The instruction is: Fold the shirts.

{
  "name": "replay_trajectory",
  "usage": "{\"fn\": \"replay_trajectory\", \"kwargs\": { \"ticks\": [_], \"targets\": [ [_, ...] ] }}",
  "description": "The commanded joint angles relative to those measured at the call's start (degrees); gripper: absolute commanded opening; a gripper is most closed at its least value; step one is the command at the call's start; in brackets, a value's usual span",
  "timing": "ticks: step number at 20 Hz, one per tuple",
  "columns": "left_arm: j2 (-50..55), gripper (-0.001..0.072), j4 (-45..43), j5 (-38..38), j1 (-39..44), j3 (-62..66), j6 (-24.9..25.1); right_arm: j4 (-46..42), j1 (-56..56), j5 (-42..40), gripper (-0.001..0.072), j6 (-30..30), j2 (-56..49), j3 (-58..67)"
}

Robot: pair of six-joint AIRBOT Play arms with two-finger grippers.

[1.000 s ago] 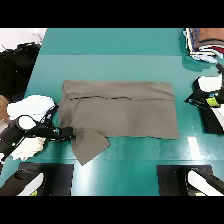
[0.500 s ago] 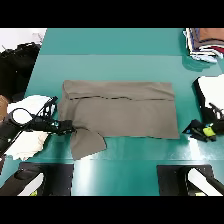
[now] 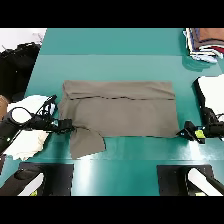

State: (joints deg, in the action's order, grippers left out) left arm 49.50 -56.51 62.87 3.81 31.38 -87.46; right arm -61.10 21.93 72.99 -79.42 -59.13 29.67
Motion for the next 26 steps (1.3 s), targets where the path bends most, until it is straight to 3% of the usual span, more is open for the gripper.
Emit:
{"fn": "replay_trajectory", "kwargs": {
  "ticks": [1, 5, 10, 12, 15, 20, 26],
  "targets": [
    [-1.95, 0.0021, -1.25, 2.69, 0.02, 0.79, -0.90, -1.31, -0.04, 1.70, 0.0016, 1.49, 5.75, 1.31],
    [-12.09, 0.0021, -8.63, 11.52, 0.02, 0.74, -5.81, -7.30, -0.04, 12.87, 0.0016, 1.44, 14.12, 5.51],
    [-20.87, 0.0022, -6.19, 26.88, 0.02, 3.08, -7.04, -12.09, -0.07, 20.70, 0.0014, -3.28, 24.44, 8.37],
    [-19.78, 0.0022, -7.04, 23.69, 0.02, 6.75, -6.99, -11.98, -0.11, 20.52, 0.0013, -3.74, 24.72, 11.45],
    [-15.56, 0.0022, -10.75, 12.92, 0.02, 11.91, -5.38, -11.93, -2.08, 18.58, 0.0014, -3.82, 19.06, 17.25],
    [0.70, 0.0024, -13.20, 0.07, 0.02, 17.09, -1.49, -12.02, -12.92, 8.87, 0.0014, -3.89, 1.70, 27.78],
    [19.58, 0.0025, -13.20, -10.62, 0.02, 26.23, 0.90, -11.91, -18.10, 7.04, 0.0016, -3.91, -20.13, 41.83]
  ]
}}
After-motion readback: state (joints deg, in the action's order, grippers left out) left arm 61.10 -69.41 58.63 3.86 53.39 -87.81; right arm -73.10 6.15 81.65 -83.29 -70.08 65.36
